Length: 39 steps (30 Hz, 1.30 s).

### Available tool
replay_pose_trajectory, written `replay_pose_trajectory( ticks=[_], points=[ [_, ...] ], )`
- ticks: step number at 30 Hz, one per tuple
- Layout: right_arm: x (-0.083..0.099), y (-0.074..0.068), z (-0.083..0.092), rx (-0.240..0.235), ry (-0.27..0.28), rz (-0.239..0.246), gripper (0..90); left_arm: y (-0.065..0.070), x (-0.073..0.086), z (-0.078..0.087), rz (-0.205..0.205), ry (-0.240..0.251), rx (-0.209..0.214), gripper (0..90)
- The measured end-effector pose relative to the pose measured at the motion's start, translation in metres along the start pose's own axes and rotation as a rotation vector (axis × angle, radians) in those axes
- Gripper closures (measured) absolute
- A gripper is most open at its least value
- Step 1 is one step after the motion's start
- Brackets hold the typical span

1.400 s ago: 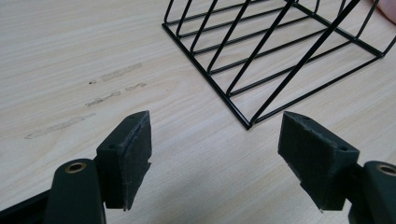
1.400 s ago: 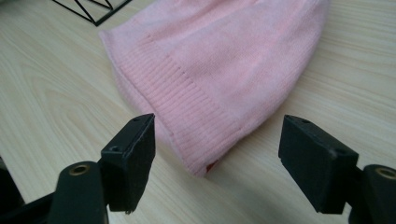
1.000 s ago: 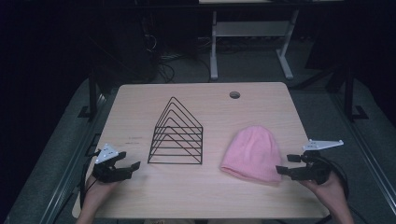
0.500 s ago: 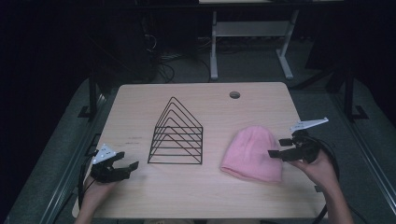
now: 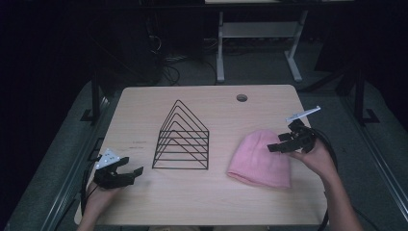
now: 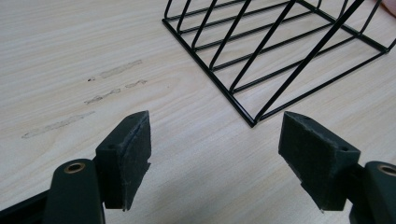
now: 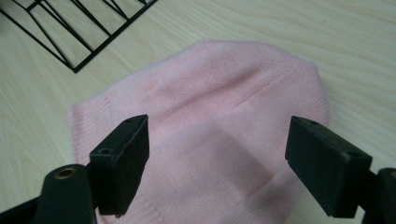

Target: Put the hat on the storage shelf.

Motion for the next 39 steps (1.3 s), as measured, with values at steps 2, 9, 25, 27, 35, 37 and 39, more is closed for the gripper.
replay_pose_trajectory(
  ticks=[2,9,25,27,35,37,39],
  points=[
    [-0.004,0.003,-0.002,0.002,-0.012,-0.002,21.1,0.000,0.000,0.000,0.000,-0.002,0.001,25.6],
    [-0.016,0.020,-0.014,0.007,-0.047,-0.028,21.7,0.001,-0.001,0.002,-0.001,0.004,0.001,25.6],
    [-0.017,0.061,-0.041,0.015,-0.123,-0.135,37.0,0.000,-0.001,0.002,-0.005,0.007,-0.001,25.6],
    [-0.017,0.062,-0.043,0.006,-0.125,-0.152,37.1,0.000,-0.001,0.003,-0.005,0.007,-0.001,25.6],
    [-0.015,0.061,-0.058,-0.028,-0.169,-0.161,42.8,0.000,-0.001,0.002,-0.002,0.008,0.004,25.6],
    [-0.014,0.062,-0.060,-0.040,-0.172,-0.164,45.5,-0.001,-0.002,0.003,0.002,0.009,0.004,25.6],
    [-0.015,0.061,-0.061,-0.063,-0.167,-0.172,49.4,-0.001,-0.002,0.003,0.003,0.011,0.004,25.6]
  ],
)
Point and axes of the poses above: each handheld gripper's, and its own axes: z roughly backward along the jaws, x roughly out of its underside, y roughly to its right, the point moved 10 cm from there along -z, roughly forward along the jaws, and after that the axes turned 9 degrees about -y, right-handed, at the moved point
